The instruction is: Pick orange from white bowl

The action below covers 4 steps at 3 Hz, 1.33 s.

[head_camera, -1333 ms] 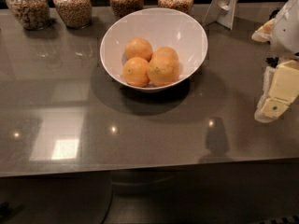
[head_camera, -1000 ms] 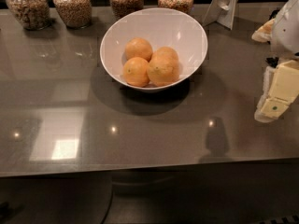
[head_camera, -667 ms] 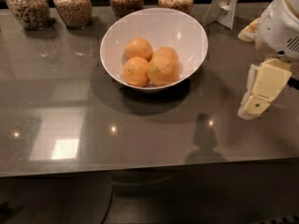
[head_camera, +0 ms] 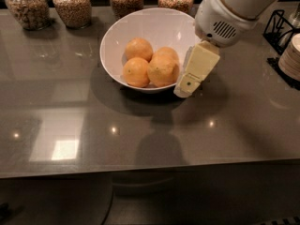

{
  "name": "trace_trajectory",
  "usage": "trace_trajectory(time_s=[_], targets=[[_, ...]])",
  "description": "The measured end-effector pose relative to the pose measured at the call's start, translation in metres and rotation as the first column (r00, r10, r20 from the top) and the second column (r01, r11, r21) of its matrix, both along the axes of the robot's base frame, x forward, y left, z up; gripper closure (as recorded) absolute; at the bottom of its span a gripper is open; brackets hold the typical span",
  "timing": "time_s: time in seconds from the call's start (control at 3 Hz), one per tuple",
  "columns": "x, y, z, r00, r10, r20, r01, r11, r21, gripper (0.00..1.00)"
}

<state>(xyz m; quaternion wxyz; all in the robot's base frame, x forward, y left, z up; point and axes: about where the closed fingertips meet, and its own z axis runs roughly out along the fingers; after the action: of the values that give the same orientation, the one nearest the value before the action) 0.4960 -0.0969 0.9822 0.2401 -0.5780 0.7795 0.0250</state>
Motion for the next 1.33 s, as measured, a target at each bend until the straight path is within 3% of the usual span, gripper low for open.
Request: trace_trajectory(time_s=[0.33, 0.67, 1.0, 1.33], targets=[[-0.001, 0.002, 0.001, 0.9988, -0.046, -0.017, 0.046, 0.999, 0.018, 0.00], [-0.001, 0.002, 0.001, 0.9988, -0.046, -0.017, 0.046, 0.999, 0.019, 0.00], [0.007, 0.005, 0.004, 0.9956, -0.089, 0.028, 0.087, 0.992, 0.088, 0.00], [0.026, 0.017, 0.006, 0.9802, -0.185, 0.069, 0.166, 0.960, 0.227, 0.00]])
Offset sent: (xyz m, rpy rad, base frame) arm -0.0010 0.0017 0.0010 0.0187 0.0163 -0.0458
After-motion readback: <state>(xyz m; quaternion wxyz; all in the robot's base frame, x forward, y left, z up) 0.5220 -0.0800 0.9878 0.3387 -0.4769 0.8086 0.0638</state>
